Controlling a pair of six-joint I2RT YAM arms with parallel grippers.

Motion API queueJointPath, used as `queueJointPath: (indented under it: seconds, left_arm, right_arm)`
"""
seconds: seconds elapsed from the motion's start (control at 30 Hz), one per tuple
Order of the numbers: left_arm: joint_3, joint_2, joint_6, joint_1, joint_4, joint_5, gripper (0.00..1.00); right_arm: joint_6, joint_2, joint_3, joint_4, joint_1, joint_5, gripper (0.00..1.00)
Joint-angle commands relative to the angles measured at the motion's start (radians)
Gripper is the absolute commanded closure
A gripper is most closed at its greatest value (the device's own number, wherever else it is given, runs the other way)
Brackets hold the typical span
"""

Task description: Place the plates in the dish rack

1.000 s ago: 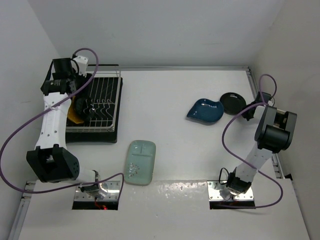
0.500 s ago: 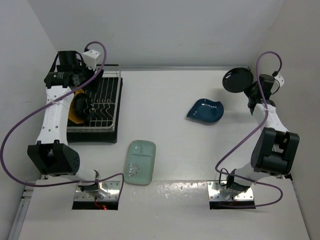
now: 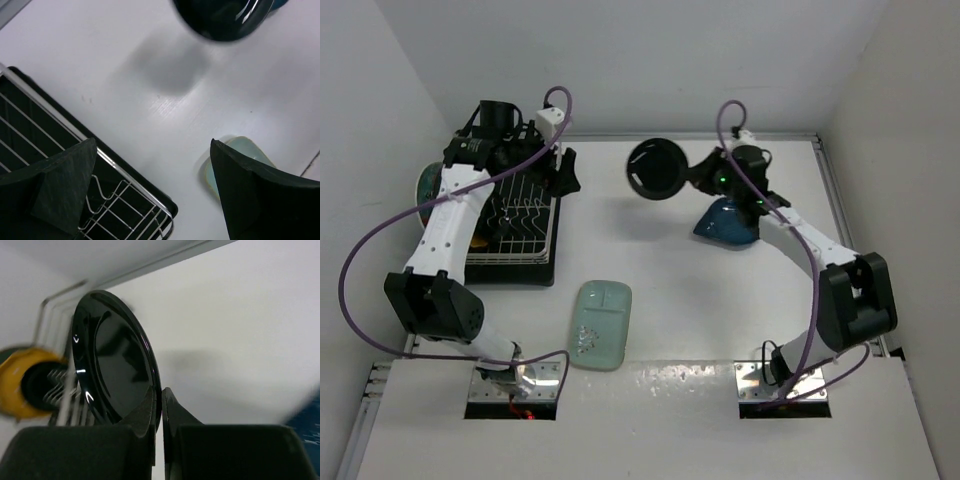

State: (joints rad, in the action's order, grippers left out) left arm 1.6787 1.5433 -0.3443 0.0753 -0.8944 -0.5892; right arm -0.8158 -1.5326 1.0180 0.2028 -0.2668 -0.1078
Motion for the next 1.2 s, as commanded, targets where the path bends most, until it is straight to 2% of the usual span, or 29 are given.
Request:
queueJointPath:
  seconds: [0.0, 0.17, 0.4, 0.47, 0.5, 0.6, 0.7, 0.73, 0.83, 0.87, 0.93, 1.0, 1.03, 1.07, 1.1, 1.17]
  left_arm:
    - [0.052, 0.008, -0.013, 0.0, -0.006, -0.121, 0.01]
    - [0.033, 0.008, -0.004, -0.014, -0.006, -0.148, 0.01]
    - [-0.016, 0.008, 0.005, -0.057, -0.006, -0.277, 0.01]
    - [-0.049, -0.002, 0.005, -0.057, -0.006, -0.316, 0.09]
    - [-0.062, -0.002, -0.004, -0.057, -0.006, -0.316, 0.18]
    - [-0.088, -0.002, -0.004, -0.057, -0.006, -0.328, 0.32]
    - [-0.1, -0.012, -0.022, -0.066, -0.024, -0.408, 0.47]
    - [-0.1, -0.012, -0.022, -0.077, -0.024, -0.449, 0.58]
    - [-0.1, -0.023, -0.022, -0.086, -0.024, -0.462, 0.83]
    - [-0.1, -0.034, -0.022, -0.086, -0.024, -0.462, 0.98]
    - [-0.088, -0.046, -0.009, -0.1, -0.024, -0.446, 1.0]
    - [-0.045, -0.058, 0.004, -0.137, -0.024, -0.371, 1.0]
    - [-0.028, -0.071, 0.028, -0.153, -0.024, -0.333, 1.0]
    - [0.01, -0.084, 0.05, -0.204, -0.024, -0.152, 1.0]
    - [0.031, -0.084, 0.05, -0.204, -0.024, -0.15, 1.0]
    - [0.064, -0.097, 0.095, -0.229, -0.024, 0.019, 1.0]
  right_arm:
    - [0.033, -0.02, 0.094, 0.112, -0.103, -0.125, 1.0]
    - [0.047, -0.047, 0.117, 0.156, -0.222, -0.181, 1.0]
    - [0.029, -0.064, 0.126, 0.201, -0.275, -0.208, 1.0]
    - [0.017, -0.067, 0.122, 0.237, -0.278, -0.227, 1.0]
    - [0.001, -0.067, 0.119, 0.26, -0.281, -0.24, 1.0]
    - [-0.014, -0.073, 0.12, 0.305, -0.287, -0.275, 1.0]
    - [-0.031, -0.092, 0.137, 0.357, -0.304, -0.317, 1.0]
    - [-0.028, -0.101, 0.146, 0.348, -0.314, -0.32, 1.0]
    - [-0.023, -0.124, 0.18, 0.339, -0.333, -0.328, 1.0]
    - [-0.022, -0.127, 0.189, 0.336, -0.336, -0.326, 1.0]
    - [-0.029, -0.136, 0.201, 0.328, -0.339, -0.319, 0.99]
    - [-0.029, -0.141, 0.212, 0.297, -0.341, -0.31, 0.54]
    - [-0.026, -0.143, 0.211, 0.29, -0.333, -0.305, 0.38]
    - [-0.014, -0.127, 0.209, 0.247, -0.336, -0.285, 0.13]
    - [-0.014, -0.127, 0.205, 0.247, -0.336, -0.285, 0.13]
    - [0.039, -0.095, 0.195, 0.21, -0.334, -0.242, 0.0]
